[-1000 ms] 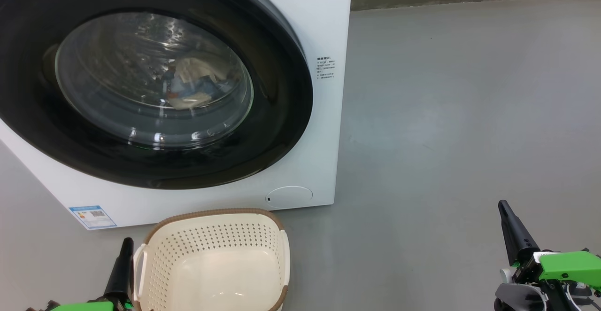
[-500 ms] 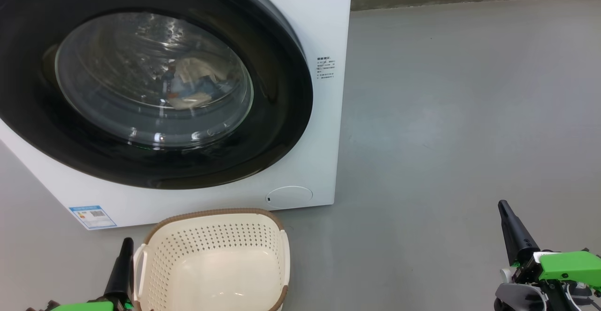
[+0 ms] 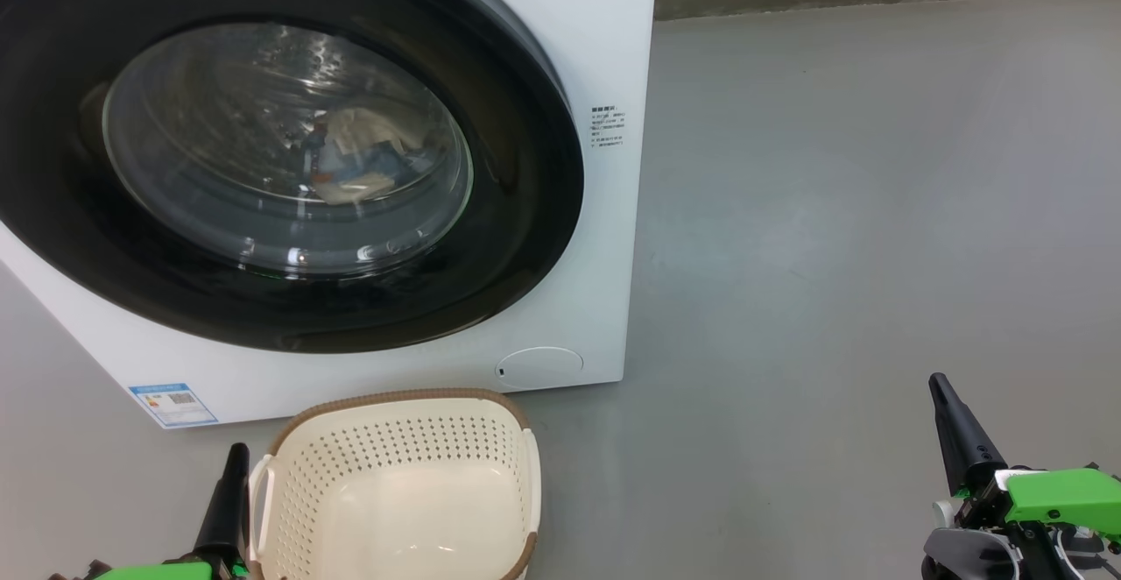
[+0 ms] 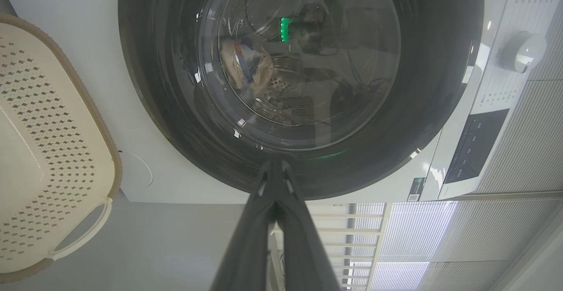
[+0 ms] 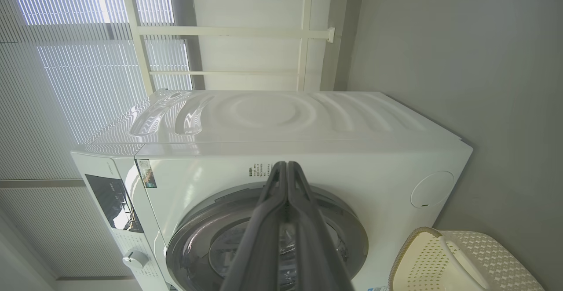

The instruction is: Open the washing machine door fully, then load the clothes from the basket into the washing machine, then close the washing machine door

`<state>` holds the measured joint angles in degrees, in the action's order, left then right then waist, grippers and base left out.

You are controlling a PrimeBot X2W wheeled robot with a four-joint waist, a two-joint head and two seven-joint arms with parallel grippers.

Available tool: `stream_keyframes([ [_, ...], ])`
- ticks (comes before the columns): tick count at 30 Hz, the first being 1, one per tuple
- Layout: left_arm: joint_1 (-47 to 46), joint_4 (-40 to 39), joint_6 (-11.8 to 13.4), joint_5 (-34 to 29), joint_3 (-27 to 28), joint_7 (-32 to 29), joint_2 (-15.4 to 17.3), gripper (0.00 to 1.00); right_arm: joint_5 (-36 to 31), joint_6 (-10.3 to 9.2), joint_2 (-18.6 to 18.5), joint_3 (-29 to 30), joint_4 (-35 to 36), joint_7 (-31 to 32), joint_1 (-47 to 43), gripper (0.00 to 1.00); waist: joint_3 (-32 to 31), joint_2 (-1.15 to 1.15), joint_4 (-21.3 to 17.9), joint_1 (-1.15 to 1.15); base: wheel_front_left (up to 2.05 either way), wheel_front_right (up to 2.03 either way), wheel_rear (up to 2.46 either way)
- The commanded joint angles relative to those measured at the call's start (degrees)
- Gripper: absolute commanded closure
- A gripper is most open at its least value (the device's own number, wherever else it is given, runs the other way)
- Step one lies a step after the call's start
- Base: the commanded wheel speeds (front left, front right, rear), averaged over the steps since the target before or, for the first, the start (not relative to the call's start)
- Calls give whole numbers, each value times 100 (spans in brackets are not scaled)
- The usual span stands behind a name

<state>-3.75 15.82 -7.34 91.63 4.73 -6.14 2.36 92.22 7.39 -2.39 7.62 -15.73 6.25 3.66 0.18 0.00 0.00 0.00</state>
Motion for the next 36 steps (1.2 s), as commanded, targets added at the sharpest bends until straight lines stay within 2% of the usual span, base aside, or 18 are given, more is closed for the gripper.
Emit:
stream_keyframes([
  [1,-243,-178,-14,53,180,-36,52,100,-6,10,-49,-109,170,25,252,100,0,0,0,0,0,0,0],
  [36,-243,-178,-14,53,179,-35,52,100,-5,10,-49,-109,170,24,252,100,0,0,0,0,0,0,0],
])
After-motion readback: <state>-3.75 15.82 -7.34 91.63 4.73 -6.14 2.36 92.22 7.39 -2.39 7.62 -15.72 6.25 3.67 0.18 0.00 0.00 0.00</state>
